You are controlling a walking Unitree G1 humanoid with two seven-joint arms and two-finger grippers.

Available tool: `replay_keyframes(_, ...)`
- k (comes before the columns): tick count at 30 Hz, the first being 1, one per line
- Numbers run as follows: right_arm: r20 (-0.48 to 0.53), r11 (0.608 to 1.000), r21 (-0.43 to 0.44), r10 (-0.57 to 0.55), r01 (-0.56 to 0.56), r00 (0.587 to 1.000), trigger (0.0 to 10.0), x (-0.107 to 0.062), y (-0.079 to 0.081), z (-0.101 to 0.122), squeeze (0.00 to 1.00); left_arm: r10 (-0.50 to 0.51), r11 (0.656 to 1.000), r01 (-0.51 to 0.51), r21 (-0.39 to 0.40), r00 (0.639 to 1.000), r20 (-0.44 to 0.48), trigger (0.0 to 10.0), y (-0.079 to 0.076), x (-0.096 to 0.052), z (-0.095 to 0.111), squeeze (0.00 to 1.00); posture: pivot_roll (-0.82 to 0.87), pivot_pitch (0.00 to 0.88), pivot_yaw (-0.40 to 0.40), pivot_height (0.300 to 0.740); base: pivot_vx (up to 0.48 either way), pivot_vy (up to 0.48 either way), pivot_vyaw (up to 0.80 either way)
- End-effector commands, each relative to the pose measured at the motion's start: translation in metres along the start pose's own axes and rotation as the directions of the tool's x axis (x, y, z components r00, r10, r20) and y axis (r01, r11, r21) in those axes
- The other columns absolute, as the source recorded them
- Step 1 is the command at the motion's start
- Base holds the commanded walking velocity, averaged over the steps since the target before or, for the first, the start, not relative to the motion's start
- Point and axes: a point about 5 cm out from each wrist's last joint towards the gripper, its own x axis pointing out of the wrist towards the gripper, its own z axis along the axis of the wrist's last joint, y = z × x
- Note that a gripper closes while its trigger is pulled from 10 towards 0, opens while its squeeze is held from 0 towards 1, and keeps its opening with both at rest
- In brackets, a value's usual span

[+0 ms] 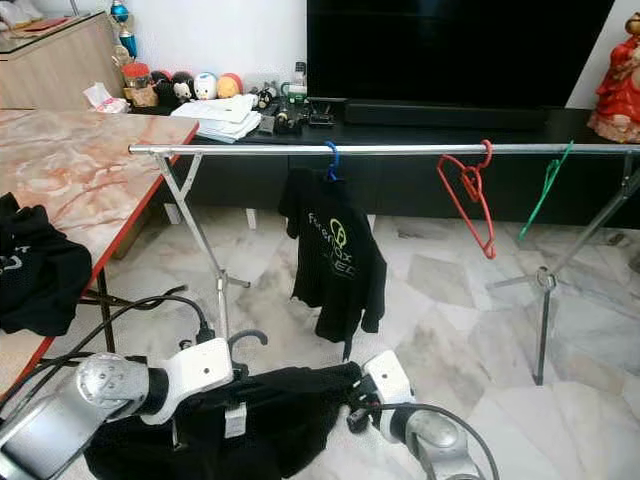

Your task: Hang hanger

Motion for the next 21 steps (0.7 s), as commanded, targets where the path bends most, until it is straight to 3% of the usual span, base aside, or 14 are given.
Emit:
replay_keyframes(1,-0.050,0.998,-0.023,-0.065,0.064,0.997,0.0,-0.006,-0.020,0.008,0.00,-0.041,0.998,0.039,0.043,0.998,0.041,10.0,0.000,-0.014,0.006,0.00,0.10,0.065,-0.007,0.740,0.000,0.000,0.00)
replay_keyframes(5,-0.071,0.996,-0.037,-0.080,0.077,0.994,0.0,-0.009,-0.025,0.008,0.00,-0.084,0.992,0.089,0.090,0.995,-0.055,10.0,0.000,-0.026,-0.005,0.00,0.10,0.068,-0.007,0.740,0.000,0.000,0.00)
replay_keyframes(6,-0.070,0.996,-0.039,-0.080,0.077,0.994,0.0,-0.009,-0.026,0.009,0.00,-0.057,0.991,0.069,0.111,0.992,-0.109,10.0,0.003,-0.027,-0.010,0.00,0.10,0.068,-0.007,0.740,0.000,0.000,0.00)
replay_keyframes(7,-0.069,0.996,-0.041,-0.082,0.080,0.994,0.0,-0.009,-0.027,0.009,0.00,0.050,0.988,-0.017,0.155,0.977,-0.206,10.0,0.014,-0.026,-0.021,0.00,0.10,0.067,-0.004,0.740,0.000,0.000,0.00)
replay_keyframes(9,-0.066,0.996,-0.041,-0.084,0.082,0.994,0.0,-0.010,-0.027,0.010,0.00,0.104,0.983,-0.065,0.173,0.967,-0.231,10.0,0.020,-0.023,-0.026,0.00,0.10,0.066,-0.004,0.740,0.000,0.000,0.00)
replay_keyframes(11,-0.063,0.996,-0.041,-0.084,0.081,0.994,0.0,-0.009,-0.027,0.010,0.00,0.043,0.981,-0.002,0.192,0.977,-0.209,10.0,0.011,-0.020,-0.026,0.00,0.09,0.068,-0.005,0.740,0.000,0.000,0.00)
replay_keyframes(14,-0.069,0.996,-0.046,-0.077,0.074,0.995,0.0,-0.009,-0.026,0.010,0.00,0.024,0.987,0.001,0.159,0.988,-0.151,10.0,0.010,-0.020,-0.021,0.00,0.10,0.070,-0.008,0.740,0.000,0.000,0.00)
replay_keyframes(17,-0.087,0.996,-0.062,-0.073,0.068,0.993,0.0,-0.009,-0.027,0.009,0.00,-0.063,0.994,0.063,0.087,0.998,-0.006,10.0,0.007,-0.034,-0.010,0.00,0.10,0.070,-0.006,0.740,0.000,0.000,0.00)
replay_keyframes(21,-0.117,0.994,-0.091,-0.069,0.059,0.991,0.0,-0.010,-0.026,0.005,0.00,-0.125,0.992,0.122,0.031,0.986,0.115,10.0,0.004,-0.048,-0.005,0.00,0.10,0.072,-0.006,0.740,0.000,0.000,0.00)
